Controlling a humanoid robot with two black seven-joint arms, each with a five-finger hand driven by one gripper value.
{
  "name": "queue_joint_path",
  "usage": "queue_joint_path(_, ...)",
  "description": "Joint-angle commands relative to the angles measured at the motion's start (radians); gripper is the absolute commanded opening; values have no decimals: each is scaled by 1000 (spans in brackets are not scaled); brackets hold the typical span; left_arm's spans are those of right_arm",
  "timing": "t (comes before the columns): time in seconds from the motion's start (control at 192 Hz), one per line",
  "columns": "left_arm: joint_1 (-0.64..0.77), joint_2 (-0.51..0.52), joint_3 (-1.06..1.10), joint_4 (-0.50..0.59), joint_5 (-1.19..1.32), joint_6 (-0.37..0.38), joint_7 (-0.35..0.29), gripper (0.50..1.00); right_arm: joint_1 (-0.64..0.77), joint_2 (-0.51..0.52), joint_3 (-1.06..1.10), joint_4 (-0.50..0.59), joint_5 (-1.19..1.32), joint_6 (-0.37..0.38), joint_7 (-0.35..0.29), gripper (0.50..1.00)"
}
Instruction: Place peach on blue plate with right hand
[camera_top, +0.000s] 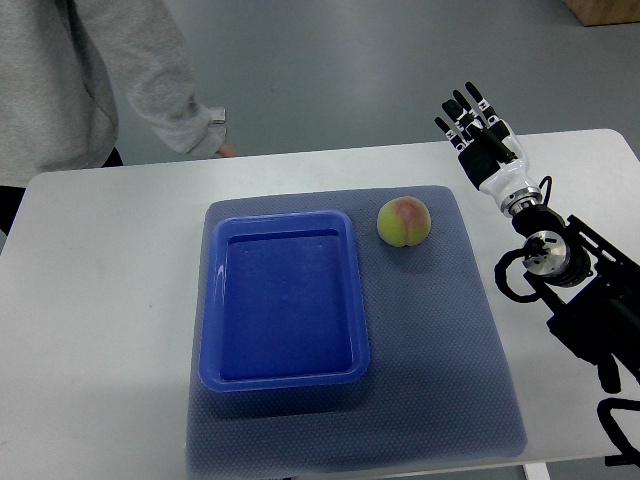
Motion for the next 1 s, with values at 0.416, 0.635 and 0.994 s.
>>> queue_joint_path(0.416,0,0,2,0,0,0,0,1000,12,-18,-19,3,-25,15,-9,932)
queue_joint_path(0.635,-2,0,0,0,0,-2,0,1000,113,-134,-254,17,-328,49,-12,930)
queue_joint_path(0.994,-2,0,2,0,0,-2,0,1000,603,-295,-1075,37,-627,129,-109,932)
